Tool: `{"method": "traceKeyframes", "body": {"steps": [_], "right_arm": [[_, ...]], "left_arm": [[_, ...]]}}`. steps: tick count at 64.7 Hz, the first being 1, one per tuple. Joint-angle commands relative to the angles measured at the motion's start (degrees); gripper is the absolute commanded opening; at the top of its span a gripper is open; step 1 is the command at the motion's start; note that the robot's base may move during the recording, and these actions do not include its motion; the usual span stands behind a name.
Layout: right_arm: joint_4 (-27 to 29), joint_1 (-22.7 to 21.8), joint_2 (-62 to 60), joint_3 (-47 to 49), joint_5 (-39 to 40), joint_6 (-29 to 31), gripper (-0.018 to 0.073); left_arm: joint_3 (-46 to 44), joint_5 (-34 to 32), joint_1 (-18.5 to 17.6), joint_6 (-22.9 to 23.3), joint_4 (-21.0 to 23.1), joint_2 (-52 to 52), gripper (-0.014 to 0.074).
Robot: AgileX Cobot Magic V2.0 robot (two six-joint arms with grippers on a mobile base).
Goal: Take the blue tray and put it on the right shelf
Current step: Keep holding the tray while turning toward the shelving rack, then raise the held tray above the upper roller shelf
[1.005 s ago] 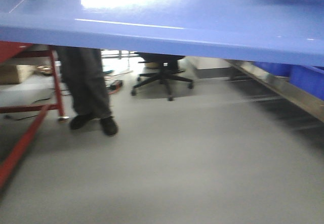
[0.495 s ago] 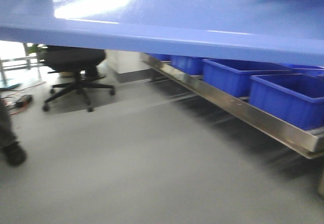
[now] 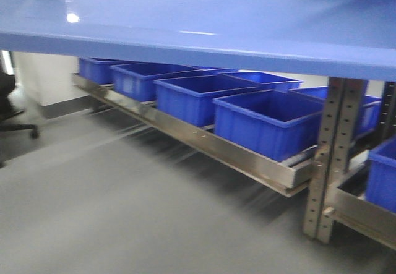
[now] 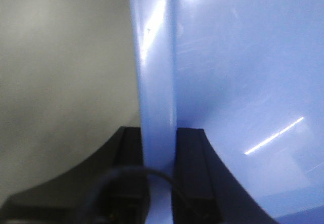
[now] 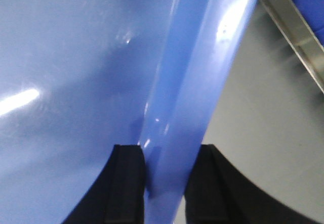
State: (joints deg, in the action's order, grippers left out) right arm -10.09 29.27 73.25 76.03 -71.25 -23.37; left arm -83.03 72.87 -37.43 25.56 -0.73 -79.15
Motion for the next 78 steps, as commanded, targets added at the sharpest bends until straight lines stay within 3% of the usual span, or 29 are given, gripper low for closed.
{"method": "traceKeyframes", "body": {"steps": [1,78], "right_arm": [[0.38,0.50,-1.35,1.43,3.29,2.38,0.0057],[0.38,0.50,-1.35,1.43,3.29,2.38,0.0057]], "left_arm": [[-2.00,3.81,-0.83,-0.36,2.75,1.68,-0.0048],[-2.00,3.81,-0.83,-0.36,2.75,1.68,-0.0048]]}}
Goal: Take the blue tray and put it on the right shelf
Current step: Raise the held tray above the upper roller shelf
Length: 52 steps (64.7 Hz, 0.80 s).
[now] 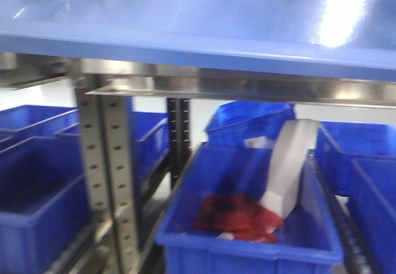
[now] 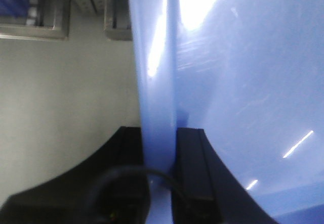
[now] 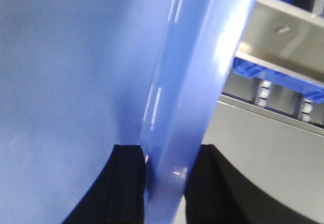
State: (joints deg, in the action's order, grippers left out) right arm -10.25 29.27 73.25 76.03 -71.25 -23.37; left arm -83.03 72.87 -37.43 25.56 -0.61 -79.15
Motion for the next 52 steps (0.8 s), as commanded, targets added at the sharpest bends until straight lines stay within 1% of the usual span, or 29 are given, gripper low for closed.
{"method": "traceKeyframes", "body": {"steps": [1,52], "right_arm": [[0.55,0.50,-1.35,1.43,3.29,2.38,0.0057],[0.55,0.50,-1.35,1.43,3.29,2.38,0.0057]], "left_arm": [[-2.00,3.81,-0.83,-0.36,2.63,1.68,-0.0048],[-2.00,3.81,-0.83,-0.36,2.63,1.68,-0.0048]]}}
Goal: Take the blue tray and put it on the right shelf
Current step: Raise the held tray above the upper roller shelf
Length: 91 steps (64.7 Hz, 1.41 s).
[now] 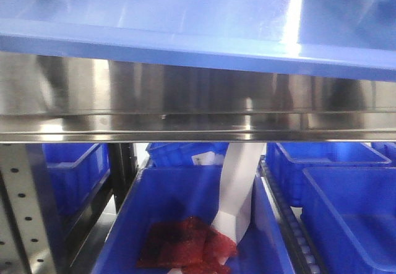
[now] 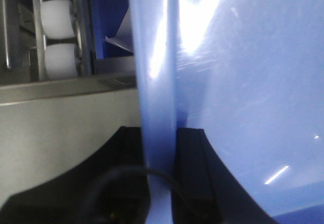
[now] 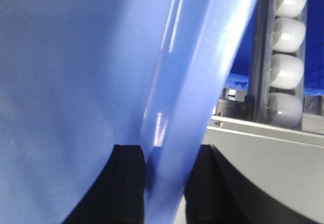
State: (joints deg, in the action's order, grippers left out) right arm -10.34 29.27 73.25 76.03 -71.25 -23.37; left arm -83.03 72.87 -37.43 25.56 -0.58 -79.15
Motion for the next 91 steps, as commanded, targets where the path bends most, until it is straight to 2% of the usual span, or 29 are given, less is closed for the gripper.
{"method": "traceKeyframes", "body": {"steps": [1,91], "right_arm": [[0.64,0.50,-1.35,1.43,3.29,2.38,0.0057],[0.64,0.50,-1.35,1.43,3.39,2.38,0.0057]], "left_arm": [[-2.00,3.81,-0.83,-0.36,2.61,1.68,-0.0048],[-2.00,3.58,-0.83,-1.12,2.61,1.68,-0.0049]]}}
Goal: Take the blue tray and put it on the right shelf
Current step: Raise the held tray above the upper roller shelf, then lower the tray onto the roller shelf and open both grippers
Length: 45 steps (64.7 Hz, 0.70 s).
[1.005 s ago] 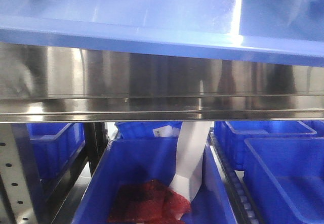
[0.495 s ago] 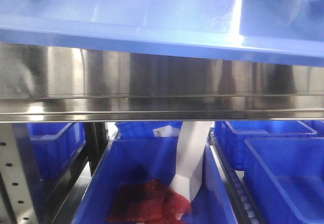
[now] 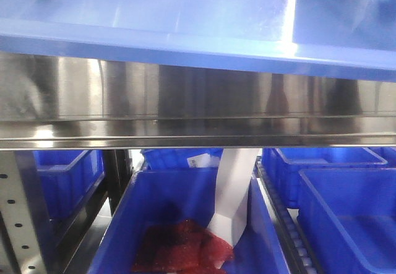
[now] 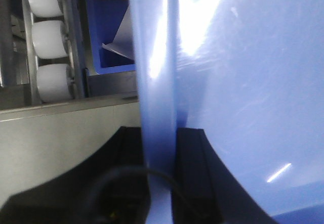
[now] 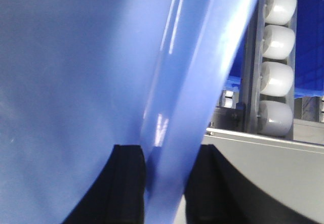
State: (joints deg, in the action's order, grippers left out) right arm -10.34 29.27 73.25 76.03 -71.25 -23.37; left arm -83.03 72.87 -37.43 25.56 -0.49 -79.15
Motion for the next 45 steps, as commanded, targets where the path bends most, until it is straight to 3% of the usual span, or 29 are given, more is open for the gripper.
{"method": "traceKeyframes", "body": {"steps": [1,8,24,34,45], "right_arm": [[0.64,0.50,-1.35,1.43,3.28,2.38,0.0057],[1.42,0.50,-1.35,2.15,3.28,3.10,0.0057],[2.27,0.22,1.26,13.62,2.84,4.53,0.0057],[2.27,-1.20,7.31,22.53,1.55,4.64,0.0057],[2.27,-3.87,14.93,30.98,0.58,4.93,0.0057]], "left_arm": [[-2.00,3.67,-0.83,-1.11,2.74,1.68,-0.0049],[-3.28,3.51,-0.83,-2.73,2.15,1.68,-0.0049],[-13.24,3.42,-0.20,-2.62,-8.52,-0.10,-0.0048],[-18.70,3.02,3.40,-3.40,-9.66,-4.83,-0.0048],[-19.54,-2.60,7.80,-3.45,-9.31,-10.18,-0.0048]]}}
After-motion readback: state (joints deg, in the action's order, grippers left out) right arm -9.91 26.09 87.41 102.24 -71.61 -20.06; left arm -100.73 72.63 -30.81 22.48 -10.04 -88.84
